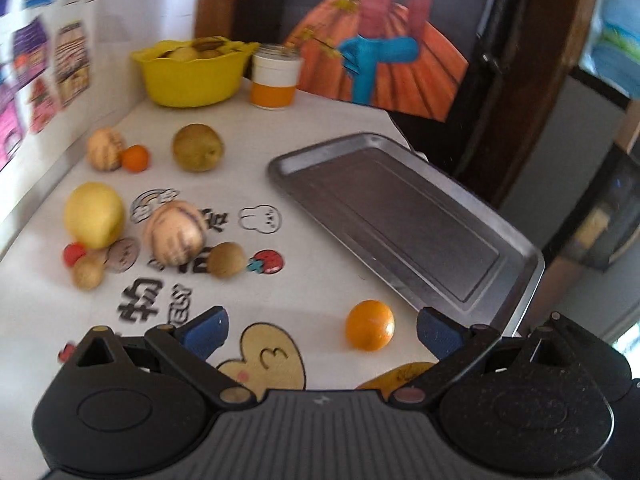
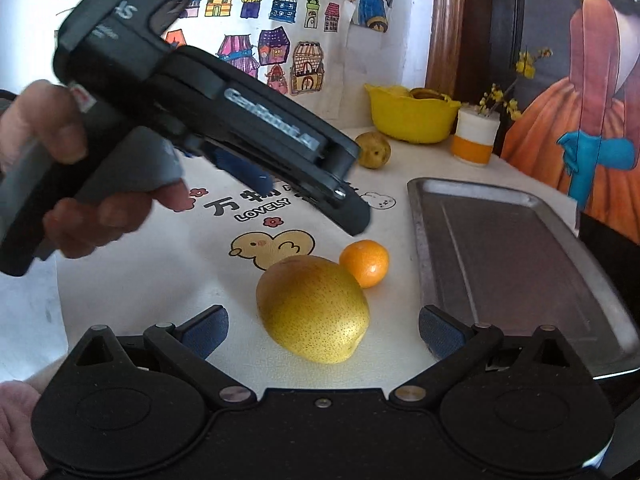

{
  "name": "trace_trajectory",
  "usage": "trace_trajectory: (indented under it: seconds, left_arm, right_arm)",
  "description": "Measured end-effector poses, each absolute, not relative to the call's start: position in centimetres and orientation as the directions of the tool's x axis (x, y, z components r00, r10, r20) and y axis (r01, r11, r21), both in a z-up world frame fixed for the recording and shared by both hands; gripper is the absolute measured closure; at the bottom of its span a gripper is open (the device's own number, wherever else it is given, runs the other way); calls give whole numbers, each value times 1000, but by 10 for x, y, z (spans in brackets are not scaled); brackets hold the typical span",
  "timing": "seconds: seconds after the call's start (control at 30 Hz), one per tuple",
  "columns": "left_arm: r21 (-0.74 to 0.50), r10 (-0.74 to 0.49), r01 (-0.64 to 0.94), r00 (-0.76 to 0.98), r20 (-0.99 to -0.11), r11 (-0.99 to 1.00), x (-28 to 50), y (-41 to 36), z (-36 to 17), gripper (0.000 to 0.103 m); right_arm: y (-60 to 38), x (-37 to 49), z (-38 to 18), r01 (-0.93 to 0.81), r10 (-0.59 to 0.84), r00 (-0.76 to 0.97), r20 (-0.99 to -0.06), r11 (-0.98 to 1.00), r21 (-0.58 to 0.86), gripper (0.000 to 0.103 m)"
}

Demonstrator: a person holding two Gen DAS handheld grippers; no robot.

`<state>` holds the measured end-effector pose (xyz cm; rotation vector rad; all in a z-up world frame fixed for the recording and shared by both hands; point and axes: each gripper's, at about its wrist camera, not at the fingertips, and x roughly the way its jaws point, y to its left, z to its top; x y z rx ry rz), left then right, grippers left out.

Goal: Organize fruits
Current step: 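Grasp the mandarin orange with the left tool while the right tool grasps the large yellow pear, then carry the orange and pear onto the metal tray while both tools open to release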

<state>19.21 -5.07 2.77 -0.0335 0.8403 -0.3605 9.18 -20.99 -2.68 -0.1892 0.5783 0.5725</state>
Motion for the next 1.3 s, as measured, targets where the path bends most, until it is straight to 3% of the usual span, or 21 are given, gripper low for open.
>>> trace_trajectory:
  seconds: [0.23,0.3,0.43,0.73,0.83,1.3]
  left_arm:
    - [-159,-356,372,554,-753,915,201,-69,20,15]
    - [-148,-360,394,545,-757,907,201,-74,18,21]
    - [-163,-378,421,497,-781,892,204,-79,14,42]
    - [-206,-400,413,465,-790,887,210,-80,6,68]
    - [-217,-403,403,466,-788,889,210,-79,5,68]
    - [-255,-357,254,561,-747,933,204,-41,21,68]
  right_arm:
    - [-209,96,-31,-578,494,658,-568,815,38,10]
    - [-208,97,-32,-584,503,652,-568,810,46,12]
    - [-206,100,-33,-589,510,640,-574,806,60,16]
    - [-201,104,-35,-589,502,633,-589,806,54,29]
    - [-202,104,-36,-573,484,653,-583,819,38,39]
    - [-208,95,-36,-536,499,656,-566,836,116,40]
